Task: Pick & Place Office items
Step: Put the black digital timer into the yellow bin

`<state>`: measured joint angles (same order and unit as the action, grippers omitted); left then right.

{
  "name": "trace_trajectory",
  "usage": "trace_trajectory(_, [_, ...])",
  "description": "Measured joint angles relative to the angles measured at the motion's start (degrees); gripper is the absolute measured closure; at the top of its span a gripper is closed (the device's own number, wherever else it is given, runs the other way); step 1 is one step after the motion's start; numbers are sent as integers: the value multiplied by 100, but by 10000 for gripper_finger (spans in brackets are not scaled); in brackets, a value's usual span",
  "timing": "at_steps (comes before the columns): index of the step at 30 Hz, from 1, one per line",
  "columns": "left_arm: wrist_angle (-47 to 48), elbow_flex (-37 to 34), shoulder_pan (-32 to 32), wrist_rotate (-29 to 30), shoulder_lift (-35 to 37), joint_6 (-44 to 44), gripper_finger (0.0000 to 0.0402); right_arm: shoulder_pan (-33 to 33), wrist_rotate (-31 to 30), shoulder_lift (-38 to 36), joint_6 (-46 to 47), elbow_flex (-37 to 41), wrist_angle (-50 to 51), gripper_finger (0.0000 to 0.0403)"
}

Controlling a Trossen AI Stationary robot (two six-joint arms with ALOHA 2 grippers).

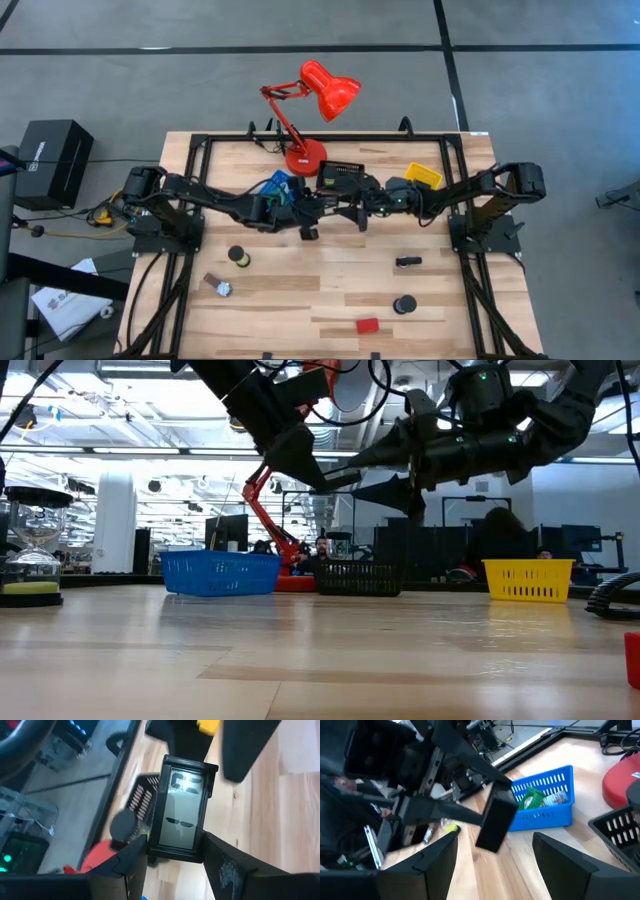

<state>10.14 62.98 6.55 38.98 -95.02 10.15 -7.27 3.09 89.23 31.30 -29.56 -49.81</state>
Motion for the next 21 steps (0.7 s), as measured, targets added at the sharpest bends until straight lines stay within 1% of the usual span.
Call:
trace_trajectory(5, [-376,0,3,4,0,168,239,-188,-2,0,167,-345,251,154])
trace_trajectory(8, [-463,0,-46,0,0,253,235,-261,34,0,139,-604,780,154])
trace_trajectory(12, [-524,0,-121,0,0,623,236,-256,149,0,88,-872,1406,160])
trace_trajectory(16, [-674,0,-175,-2,2,656,237,-269,152,0,239,-952,1427,185])
trace_trajectory(21, [-685,0,-177,9,2,656,235,-397,189,0,494,-960,1428,231])
